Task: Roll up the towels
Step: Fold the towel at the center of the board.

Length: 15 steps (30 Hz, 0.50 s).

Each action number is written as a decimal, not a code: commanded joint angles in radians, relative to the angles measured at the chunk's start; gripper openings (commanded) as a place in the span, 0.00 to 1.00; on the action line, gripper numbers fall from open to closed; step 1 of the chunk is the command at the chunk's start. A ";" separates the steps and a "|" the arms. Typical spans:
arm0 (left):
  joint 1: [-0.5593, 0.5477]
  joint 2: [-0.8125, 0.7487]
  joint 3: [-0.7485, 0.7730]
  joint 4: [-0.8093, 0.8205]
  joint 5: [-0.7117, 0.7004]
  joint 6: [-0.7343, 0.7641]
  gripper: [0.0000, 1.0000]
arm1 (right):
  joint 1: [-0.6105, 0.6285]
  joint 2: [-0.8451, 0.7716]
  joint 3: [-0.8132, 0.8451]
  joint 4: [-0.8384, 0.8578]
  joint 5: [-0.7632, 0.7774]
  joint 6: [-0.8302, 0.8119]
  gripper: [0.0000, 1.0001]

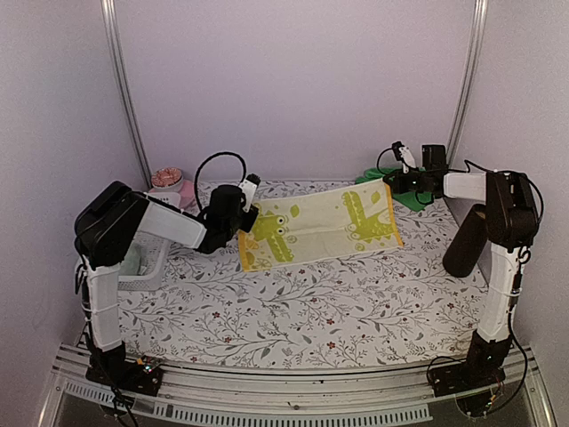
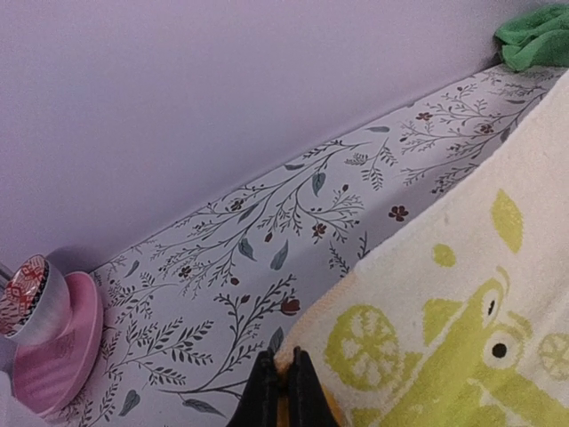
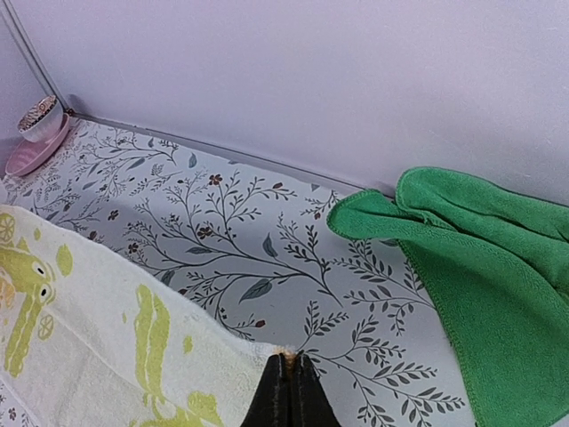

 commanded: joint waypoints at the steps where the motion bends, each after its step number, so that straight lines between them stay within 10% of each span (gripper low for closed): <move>1: 0.006 -0.055 -0.060 0.061 0.041 0.015 0.00 | -0.020 -0.025 -0.036 0.045 -0.073 -0.037 0.02; 15: -0.011 -0.221 -0.254 0.105 0.209 -0.015 0.00 | -0.075 -0.123 -0.141 -0.068 -0.244 -0.200 0.02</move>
